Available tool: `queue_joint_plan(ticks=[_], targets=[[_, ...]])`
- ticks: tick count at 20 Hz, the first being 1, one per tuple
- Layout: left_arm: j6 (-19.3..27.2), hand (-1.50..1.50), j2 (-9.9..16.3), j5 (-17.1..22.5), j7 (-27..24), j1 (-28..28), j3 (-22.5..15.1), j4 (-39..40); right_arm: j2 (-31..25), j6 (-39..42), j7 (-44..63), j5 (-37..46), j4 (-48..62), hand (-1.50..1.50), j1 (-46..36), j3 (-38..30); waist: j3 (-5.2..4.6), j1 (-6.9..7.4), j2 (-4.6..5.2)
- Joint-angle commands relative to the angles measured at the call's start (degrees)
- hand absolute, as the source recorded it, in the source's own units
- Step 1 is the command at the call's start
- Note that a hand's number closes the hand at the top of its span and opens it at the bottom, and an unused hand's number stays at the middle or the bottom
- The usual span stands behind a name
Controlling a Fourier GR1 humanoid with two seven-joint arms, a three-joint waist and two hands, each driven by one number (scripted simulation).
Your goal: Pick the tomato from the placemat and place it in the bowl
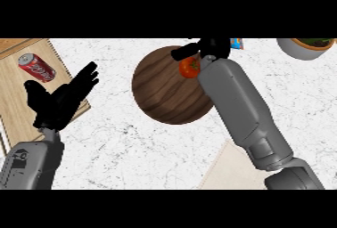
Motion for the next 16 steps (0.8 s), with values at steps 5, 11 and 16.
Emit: queue_joint_plan(ticks=[5, 11, 16], targets=[[-0.4, 0.0, -0.85, -0.31, -0.48, -0.89, -1.01, 1.1, 0.04, -12.8, -14.23, -6.94, 9.54, -1.5, -2.3, -5.17, 0.01, 1.38, 0.93], [-1.41, 0.0, 1.58, 1.11, -1.4, -0.32, 2.03, 1.69, -0.44, -20.9, -20.96, -5.62, 15.67, -1.5, -4.82, -6.28, -0.07, -0.43, 0.04], [-0.34, 0.0, 1.02, 1.24, 0.13, -0.39, 2.3, 1.22, -0.52, -30.68, -22.84, -4.67, 18.9, -1.5, -5.56, -7.81, -0.05, -1.76, -0.47]])
